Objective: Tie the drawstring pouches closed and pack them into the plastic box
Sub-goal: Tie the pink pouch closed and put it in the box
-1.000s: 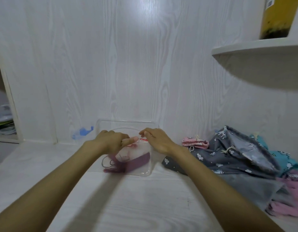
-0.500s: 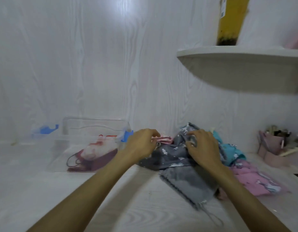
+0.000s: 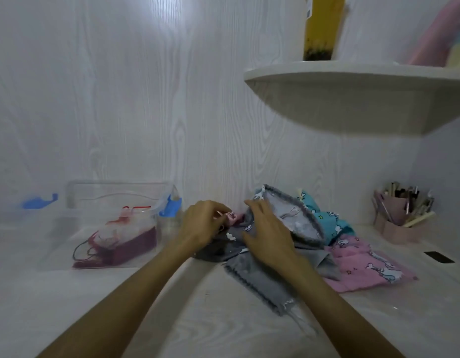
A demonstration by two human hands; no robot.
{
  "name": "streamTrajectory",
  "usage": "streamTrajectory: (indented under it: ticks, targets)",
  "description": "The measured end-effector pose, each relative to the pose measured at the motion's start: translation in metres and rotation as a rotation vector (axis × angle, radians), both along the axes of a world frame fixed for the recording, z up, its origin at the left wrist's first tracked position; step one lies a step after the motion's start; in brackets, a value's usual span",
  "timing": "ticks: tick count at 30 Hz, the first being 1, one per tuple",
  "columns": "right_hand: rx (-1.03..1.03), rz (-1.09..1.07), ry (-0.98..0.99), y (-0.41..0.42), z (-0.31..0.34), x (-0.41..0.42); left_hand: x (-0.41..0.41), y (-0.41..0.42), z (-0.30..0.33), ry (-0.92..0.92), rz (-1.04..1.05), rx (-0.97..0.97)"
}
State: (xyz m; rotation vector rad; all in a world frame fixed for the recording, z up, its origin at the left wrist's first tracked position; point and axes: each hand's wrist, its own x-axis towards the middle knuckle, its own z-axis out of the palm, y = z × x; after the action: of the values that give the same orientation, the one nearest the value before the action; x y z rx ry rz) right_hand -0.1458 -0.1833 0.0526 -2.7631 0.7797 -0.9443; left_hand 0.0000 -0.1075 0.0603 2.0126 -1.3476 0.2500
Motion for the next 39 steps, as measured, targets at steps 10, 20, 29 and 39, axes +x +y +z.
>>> streamTrajectory:
  ticks: [10, 20, 29, 39]
  targets:
    - [0.387, 0.062, -0.241, -0.01, 0.045, 0.056, 0.023, 0.04, 0.038, 0.354, -0.033, 0.063]
    - [0.764, 0.308, -0.647, 0.001, 0.111, 0.042, 0.022, 0.038, 0.077, 0.235, 0.05, -0.304]
    - [0.655, 0.346, -0.143, 0.037, -0.015, -0.017, 0.004, 0.097, -0.019, 0.013, 0.271, -0.017]
    - [0.359, 0.157, -0.016, 0.055, -0.055, -0.009, -0.019, 0.106, -0.047, 1.052, -0.181, -0.094]
